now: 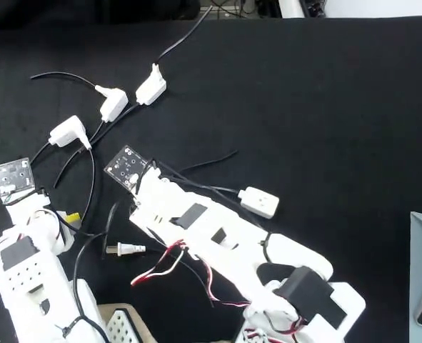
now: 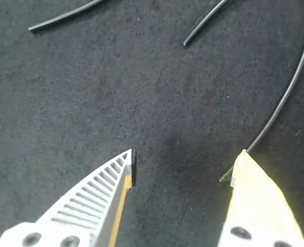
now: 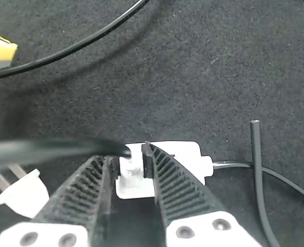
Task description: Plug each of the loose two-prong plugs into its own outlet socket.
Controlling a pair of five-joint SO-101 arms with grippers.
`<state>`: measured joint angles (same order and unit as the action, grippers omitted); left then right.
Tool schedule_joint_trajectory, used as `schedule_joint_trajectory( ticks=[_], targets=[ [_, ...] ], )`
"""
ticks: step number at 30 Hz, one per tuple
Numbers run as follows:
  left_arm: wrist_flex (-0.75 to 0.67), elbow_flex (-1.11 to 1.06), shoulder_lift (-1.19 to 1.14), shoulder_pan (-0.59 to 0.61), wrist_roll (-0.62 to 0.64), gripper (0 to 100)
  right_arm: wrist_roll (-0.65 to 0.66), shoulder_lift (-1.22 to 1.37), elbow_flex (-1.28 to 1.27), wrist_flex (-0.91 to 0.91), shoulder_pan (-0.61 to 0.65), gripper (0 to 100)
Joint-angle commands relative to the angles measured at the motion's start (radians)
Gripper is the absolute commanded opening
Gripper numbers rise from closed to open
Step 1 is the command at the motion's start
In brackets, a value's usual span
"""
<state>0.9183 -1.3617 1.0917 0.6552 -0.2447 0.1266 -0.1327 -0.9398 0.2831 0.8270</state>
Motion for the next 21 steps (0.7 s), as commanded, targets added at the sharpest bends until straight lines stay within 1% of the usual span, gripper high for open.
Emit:
schedule_joint_trajectory(
  ticks=[1, 3, 5, 8, 12, 14, 19, 21],
  targets=[
    [-0.012, 0.013, 0.015, 0.007, 0.011, 31, 0.005, -0.053, 0.004, 0.006, -0.017, 3.4],
    [-0.003, 0.03, 0.015, 0.01, 0.011, 31, 0.005, -0.102, 0.007, 0.052, -0.017, 10.4],
    [0.041, 0.074, 0.017, 0.018, 0.011, 31, -0.005, -0.153, 0.012, 0.1, -0.017, 19.1],
    [0.183, 0.217, 0.017, 0.018, 0.006, 31, -0.06, -0.243, 0.012, 0.14, -0.015, 32.2],
    [0.358, 0.461, 0.017, 0.018, 0.006, 31, -0.072, -0.369, 0.01, 0.207, -0.012, 43.7],
    [0.42, 0.573, 0.017, 0.018, 0.006, 31, -0.072, -0.44, 0.012, 0.264, -0.011, 46.0],
    [0.554, 0.822, 0.014, 0.005, 0.006, 31, -0.074, -0.656, 0.012, 0.468, -0.02, 45.9],
    [0.594, 0.909, 0.008, -0.018, 0.006, 31, -0.075, -0.754, 0.012, 0.574, -0.051, 44.0]
  ],
)
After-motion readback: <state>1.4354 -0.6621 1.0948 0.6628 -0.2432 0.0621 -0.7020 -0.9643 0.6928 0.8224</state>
